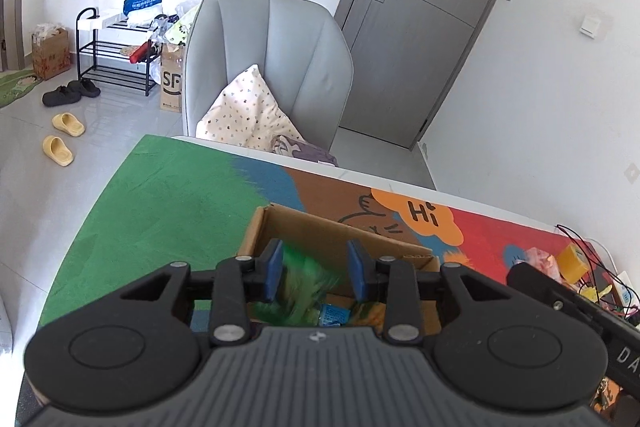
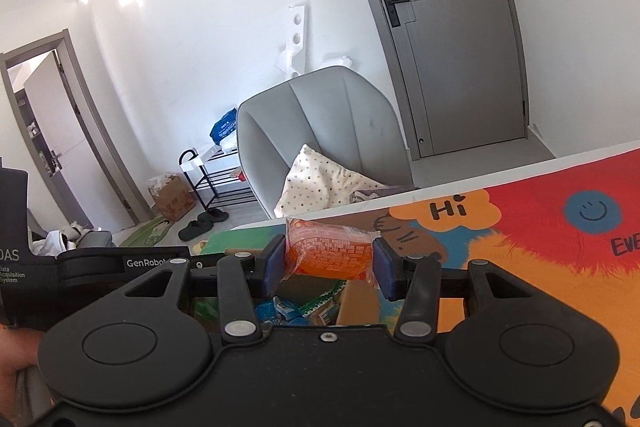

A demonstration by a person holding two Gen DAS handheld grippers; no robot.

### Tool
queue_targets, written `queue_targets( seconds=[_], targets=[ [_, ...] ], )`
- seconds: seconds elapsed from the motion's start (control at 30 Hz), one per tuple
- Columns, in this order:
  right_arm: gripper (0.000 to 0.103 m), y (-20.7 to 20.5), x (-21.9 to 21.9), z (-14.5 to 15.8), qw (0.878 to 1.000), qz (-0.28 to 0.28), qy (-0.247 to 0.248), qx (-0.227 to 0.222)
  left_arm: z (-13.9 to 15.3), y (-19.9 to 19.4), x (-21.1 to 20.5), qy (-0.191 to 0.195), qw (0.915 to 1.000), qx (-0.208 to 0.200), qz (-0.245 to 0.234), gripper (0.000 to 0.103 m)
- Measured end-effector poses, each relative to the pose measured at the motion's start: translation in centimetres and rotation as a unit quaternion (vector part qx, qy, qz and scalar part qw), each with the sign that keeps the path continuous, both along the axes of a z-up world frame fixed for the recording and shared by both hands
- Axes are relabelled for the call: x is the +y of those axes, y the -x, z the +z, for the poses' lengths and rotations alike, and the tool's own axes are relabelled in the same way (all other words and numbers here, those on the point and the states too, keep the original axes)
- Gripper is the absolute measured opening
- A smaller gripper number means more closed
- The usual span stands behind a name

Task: Organize snacks
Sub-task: 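Carry both snacks over the box and open the left then right tool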

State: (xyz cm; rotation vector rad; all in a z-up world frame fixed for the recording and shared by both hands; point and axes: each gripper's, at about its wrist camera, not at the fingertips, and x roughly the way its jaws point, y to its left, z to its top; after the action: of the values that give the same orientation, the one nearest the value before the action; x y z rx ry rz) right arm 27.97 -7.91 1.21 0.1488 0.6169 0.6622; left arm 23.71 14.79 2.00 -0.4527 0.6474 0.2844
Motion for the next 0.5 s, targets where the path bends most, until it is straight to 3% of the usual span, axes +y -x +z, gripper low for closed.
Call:
queue_targets(
  seconds=[0.07, 0.4, 0.5],
  targets=[
    [0.046, -0.2, 0.9, -0.2, 1.000, 0.007, 0.003, 0.004, -0.1, 0.2, 0.7, 0.010, 0.9999, -0.004, 0.002, 0.042],
    [0.046, -0.5, 4.9, -1.0, 0.999, 0.045, 0.015, 0.017, 0.2, 3.1, 3.9, 0.022, 0.9989, -0.013, 0.039, 0.044],
    [0.047, -0.6, 5.9, -1.1, 0.998, 0.053, 0.018, 0.020, 0.4, 3.8, 4.5, 0.020, 0.9984, -0.017, 0.051, 0.050]
  ],
)
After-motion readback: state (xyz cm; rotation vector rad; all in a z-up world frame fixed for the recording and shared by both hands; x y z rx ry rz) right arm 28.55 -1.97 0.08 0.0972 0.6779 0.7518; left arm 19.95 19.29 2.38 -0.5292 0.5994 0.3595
